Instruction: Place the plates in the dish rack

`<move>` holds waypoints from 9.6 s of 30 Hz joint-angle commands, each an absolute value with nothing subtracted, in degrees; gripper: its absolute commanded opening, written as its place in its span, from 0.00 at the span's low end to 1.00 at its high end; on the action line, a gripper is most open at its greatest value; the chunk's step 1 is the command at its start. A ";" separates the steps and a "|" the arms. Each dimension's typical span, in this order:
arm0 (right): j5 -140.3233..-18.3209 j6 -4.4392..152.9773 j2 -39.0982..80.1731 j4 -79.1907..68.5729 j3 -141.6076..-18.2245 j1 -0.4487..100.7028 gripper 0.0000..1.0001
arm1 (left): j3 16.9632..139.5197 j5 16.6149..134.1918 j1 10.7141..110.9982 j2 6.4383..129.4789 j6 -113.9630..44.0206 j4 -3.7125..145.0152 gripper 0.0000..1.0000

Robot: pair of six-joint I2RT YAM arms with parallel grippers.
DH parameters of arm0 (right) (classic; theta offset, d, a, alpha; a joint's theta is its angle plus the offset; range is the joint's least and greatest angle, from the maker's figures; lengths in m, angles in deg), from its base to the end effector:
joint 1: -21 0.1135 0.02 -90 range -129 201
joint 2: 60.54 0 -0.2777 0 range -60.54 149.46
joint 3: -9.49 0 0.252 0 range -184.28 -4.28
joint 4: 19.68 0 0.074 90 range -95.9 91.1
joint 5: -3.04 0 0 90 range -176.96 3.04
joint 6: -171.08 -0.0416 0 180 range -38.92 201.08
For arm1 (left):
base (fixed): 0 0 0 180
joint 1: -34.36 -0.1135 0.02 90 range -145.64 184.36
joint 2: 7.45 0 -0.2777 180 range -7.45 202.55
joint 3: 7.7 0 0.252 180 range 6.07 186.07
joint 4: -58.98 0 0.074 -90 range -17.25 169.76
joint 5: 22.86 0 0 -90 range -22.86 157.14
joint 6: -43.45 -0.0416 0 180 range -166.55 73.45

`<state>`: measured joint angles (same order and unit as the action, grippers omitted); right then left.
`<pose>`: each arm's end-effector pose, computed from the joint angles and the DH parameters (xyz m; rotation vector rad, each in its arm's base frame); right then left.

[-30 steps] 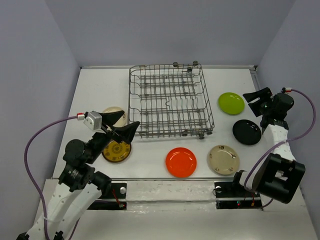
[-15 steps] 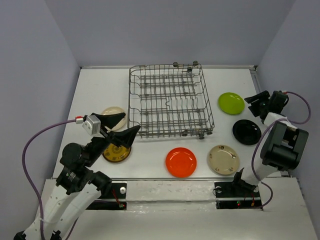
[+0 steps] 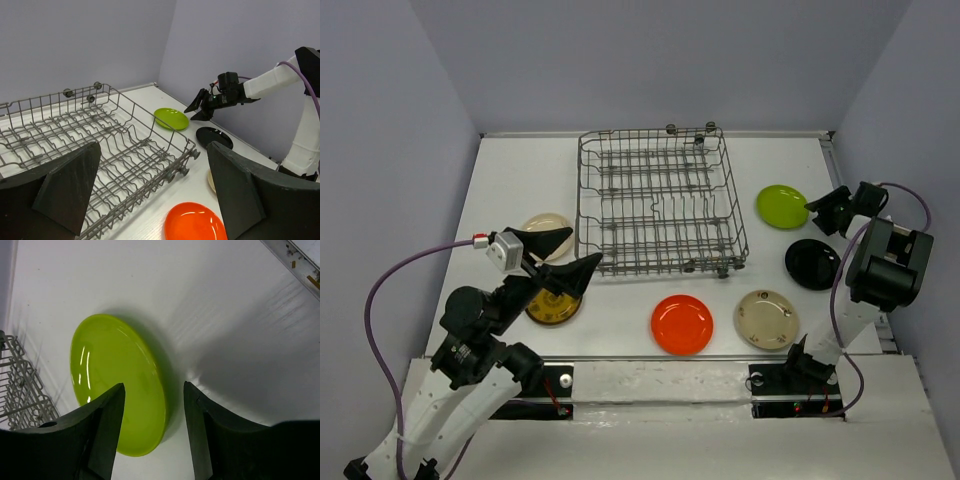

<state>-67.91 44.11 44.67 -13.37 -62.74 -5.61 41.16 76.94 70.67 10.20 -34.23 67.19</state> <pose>0.3565 -0.1634 0.1725 1.0319 2.0042 0.4717 0.0577 -0.0512 0.3732 0.4039 1.1485 -0.8454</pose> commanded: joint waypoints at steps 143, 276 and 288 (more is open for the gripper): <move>-131.63 73.36 47.85 29.16 -108.89 56.16 0.67 | 45.01 55.80 69.43 13.56 -29.41 71.44 0.99; -147.78 59.64 58.37 48.76 -122.31 59.94 0.07 | 45.01 58.35 67.40 15.75 -29.32 71.00 0.99; -146.99 60.87 62.15 48.76 -123.55 58.89 0.07 | 45.01 58.35 67.40 15.58 -29.32 71.00 0.99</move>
